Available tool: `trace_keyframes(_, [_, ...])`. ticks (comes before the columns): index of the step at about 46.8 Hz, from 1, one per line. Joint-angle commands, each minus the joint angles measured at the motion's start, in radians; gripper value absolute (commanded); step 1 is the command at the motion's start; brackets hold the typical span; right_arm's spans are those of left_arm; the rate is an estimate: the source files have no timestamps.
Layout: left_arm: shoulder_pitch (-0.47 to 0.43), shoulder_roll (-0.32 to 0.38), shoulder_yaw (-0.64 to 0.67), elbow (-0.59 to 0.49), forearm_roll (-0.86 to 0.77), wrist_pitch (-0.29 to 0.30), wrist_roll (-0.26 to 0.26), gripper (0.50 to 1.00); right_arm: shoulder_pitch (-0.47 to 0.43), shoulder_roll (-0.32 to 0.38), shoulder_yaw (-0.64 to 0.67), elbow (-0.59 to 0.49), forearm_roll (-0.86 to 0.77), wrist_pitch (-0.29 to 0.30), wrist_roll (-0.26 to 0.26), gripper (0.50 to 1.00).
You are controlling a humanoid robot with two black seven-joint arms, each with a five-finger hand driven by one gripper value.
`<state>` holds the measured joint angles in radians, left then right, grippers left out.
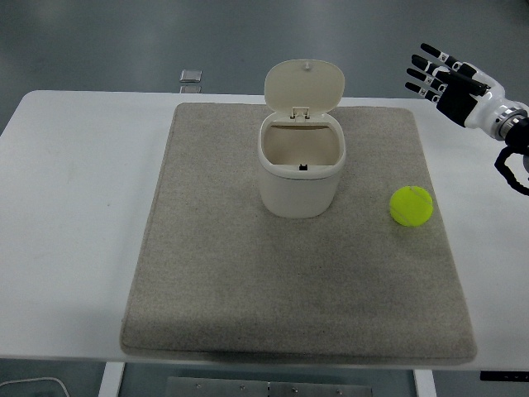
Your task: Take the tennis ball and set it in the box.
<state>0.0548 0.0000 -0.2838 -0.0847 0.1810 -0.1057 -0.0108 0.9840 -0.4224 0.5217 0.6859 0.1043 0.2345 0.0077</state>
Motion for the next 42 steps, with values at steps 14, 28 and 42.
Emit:
trace_keyframes(14, [-0.006, 0.000, 0.003, 0.002, 0.000, 0.000, 0.000, 0.992, 0.002, -0.006, 0.008, 0.000, 0.000, -0.001, -0.002, 0.921])
trace_keyframes(28, [-0.013, 0.000, 0.002, 0.002, 0.000, 0.000, 0.000, 0.992, 0.008, -0.029, 0.012, 0.000, 0.000, 0.002, 0.003, 0.921])
trace_keyframes(42, [-0.013, 0.000, 0.002, 0.000, 0.000, 0.000, 0.000, 0.992, 0.010, -0.030, 0.011, -0.002, -0.003, 0.016, 0.003, 0.921])
